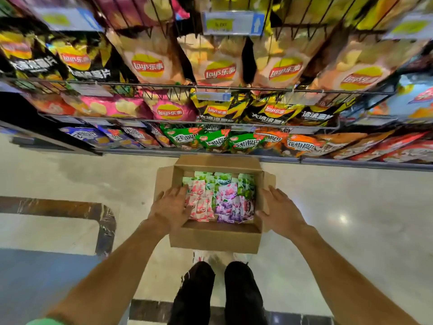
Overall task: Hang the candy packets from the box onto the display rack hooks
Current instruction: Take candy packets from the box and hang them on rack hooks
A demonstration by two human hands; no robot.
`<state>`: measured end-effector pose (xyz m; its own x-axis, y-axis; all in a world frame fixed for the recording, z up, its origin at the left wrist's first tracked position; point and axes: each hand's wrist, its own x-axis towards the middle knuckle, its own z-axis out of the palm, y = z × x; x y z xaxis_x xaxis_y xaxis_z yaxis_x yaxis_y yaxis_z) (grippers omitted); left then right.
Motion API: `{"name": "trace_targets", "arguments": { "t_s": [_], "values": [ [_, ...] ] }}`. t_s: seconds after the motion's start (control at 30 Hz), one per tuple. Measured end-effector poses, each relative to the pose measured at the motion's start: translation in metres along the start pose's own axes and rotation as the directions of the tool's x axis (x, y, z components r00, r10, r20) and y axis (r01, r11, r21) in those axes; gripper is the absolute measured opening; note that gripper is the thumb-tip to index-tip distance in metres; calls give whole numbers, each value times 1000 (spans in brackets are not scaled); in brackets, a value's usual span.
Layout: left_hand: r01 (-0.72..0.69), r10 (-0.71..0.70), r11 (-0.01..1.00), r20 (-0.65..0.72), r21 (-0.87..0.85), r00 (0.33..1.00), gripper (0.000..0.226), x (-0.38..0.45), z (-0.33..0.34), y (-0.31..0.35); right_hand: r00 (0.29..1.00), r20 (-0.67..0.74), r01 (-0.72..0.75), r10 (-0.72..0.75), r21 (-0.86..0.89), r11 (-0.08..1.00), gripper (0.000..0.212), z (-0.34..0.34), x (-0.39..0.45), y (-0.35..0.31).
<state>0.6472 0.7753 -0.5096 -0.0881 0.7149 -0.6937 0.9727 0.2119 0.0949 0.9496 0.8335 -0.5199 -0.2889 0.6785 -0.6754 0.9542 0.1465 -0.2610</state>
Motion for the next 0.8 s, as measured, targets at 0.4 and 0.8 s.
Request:
{"name": "trace_targets", "arguments": {
  "t_s": [0.4,0.8],
  "values": [
    [119,-108,970,63,-213,992,58,165,175,-54,1000,3,-17,17,84,996,71,170,169,20],
    [109,-91,957,78,-268,993,74,289,322,-93,962,31,-271,273,276,922,77,321,285,73]
  ]
}}
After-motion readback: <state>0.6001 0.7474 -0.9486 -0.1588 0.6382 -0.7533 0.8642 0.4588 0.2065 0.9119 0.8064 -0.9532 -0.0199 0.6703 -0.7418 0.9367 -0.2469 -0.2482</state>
